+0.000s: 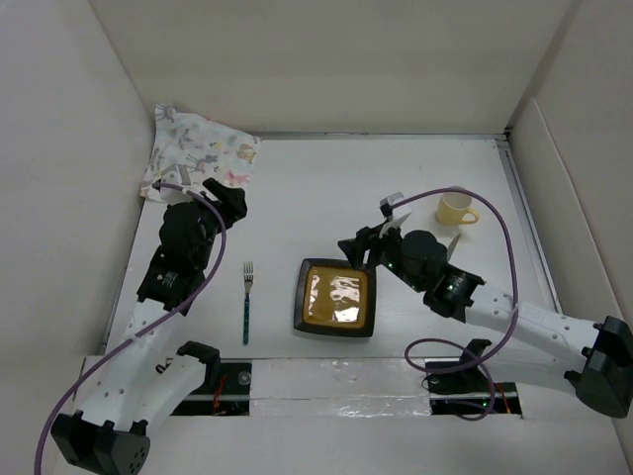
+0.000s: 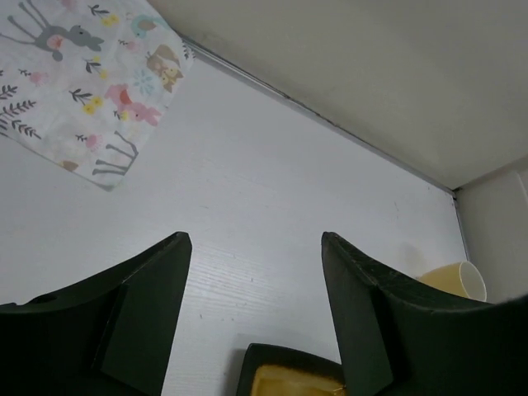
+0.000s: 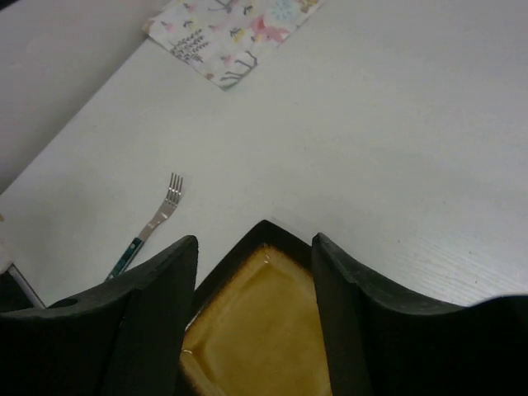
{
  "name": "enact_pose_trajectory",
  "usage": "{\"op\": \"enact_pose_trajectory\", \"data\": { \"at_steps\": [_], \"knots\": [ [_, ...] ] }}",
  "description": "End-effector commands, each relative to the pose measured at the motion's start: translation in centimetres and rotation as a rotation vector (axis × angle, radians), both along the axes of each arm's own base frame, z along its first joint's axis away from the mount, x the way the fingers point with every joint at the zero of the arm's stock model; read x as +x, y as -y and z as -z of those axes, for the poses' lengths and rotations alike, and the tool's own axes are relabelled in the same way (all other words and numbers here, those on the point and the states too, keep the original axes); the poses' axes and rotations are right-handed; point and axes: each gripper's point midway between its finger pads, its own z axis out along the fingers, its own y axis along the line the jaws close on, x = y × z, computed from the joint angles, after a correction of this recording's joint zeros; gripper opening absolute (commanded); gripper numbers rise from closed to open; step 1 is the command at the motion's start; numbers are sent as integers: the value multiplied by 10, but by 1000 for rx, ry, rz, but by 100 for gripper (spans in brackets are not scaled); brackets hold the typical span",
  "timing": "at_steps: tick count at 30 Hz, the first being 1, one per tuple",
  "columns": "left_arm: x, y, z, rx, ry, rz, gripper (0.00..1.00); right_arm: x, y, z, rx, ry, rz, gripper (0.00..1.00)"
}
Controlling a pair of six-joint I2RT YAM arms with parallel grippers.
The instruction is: Set the dinner table for one person
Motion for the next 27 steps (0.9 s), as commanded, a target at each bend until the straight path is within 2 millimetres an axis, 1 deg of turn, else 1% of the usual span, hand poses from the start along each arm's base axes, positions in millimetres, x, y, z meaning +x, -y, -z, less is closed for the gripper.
{"op": "enact_pose_trajectory", "data": {
  "at_steps": [1, 2, 3, 4, 5, 6, 7, 8, 9, 10, 11, 12, 13, 14, 15, 16, 17, 18, 19, 20, 21, 22, 23, 25, 26, 27],
  "knots": [
    [5, -7, -12, -61, 49, -63, 62, 0, -10, -30, 115, 65, -32, 56],
    [6, -10, -14, -63, 53, -78, 62, 0, -11, -24, 104, 57, -32, 38],
    [9, -11, -11, -61, 41, -95, 61, 3, -12, -18, 93, 49, -23, 26],
    [13, -15, -14, -70, 60, -125, 57, 3, -13, -15, 90, 42, -27, 16],
    [21, -17, -11, -61, 56, -146, 53, 3, -14, -12, 84, 36, -30, 6],
    [26, -20, -10, -52, 51, -169, 48, 3, -16, -8, 73, 30, -38, 3],
    [30, -25, -9, -29, 46, -201, 14, 2, -16, -7, 69, 28, -41, 0],
    [37, -35, -16, -9, 51, -235, 5, 2, -16, -6, 67, 26, -44, 0],
    [49, -39, -3, 21, 3, -257, 0, 0, -17, -3, 66, 21, -53, 0],
    [56, -44, 1, 30, -20, -272, 0, -1, -17, -7, 76, 29, -59, 0],
    [70, -52, 9, 65, -69, -293, 0, -3, -16, -8, 79, 33, -64, 0],
    [78, -56, 13, 76, -91, -307, 0, -2, -15, -6, 75, 30, -60, 0],
    [83, -59, 21, 84, -133, -305, 8, -3, -13, -7, 80, 35, -55, 0],
    [99, -61, 33, 112, -186, -290, 17, -2, -12, -7, 80, 35, -44, 0],
    [106, -75, 43, 116, -224, -314, 23, -1, -11, -8, 82, 34, -38, 0],
    [112, -80, 49, 116, -248, -320, 32, -2, -10, -7, 80, 32, -38, 0],
    [124, -85, 63, 136, -297, -324, 36, -3, -9, -9, 80, 35, -40, 0],
    [130, -96, 72, 142, -327, -343, 38, -2, -8, -9, 75, 38, -33, 2],
    [134, -98, 80, 154, -352, -355, 41, -2, -7, -9, 77, 35, -27, 7],
    [145, -103, 95, 172, -390, -364, 44, -3, -6, -10, 81, 35, -29, 23],
    [151, -105, 106, 209, -419, -355, 47, -4, -7, -12, 83, 38, -39, 31],
    [155, -106, 115, 226, -448, -356, 48, -6, -7, -12, 84, 36, -47, 45],
    [163, -107, 135, 248, -522, -352, 48, -6, -7, -11, 87, 37, -47, 50],
    [170, -105, 154, 261, -580, -333, 48, -5, -8, -12, 101, 41, -42, 56],
    [177, -102, 168, 267, -611, -314, 48, -5, -9, -12, 102, 38, -44, 56],
    [179, -100, 176, 267, -632, -300, 48, -9, -12, -11, 99, 34, -64, 56]
  ]
}}
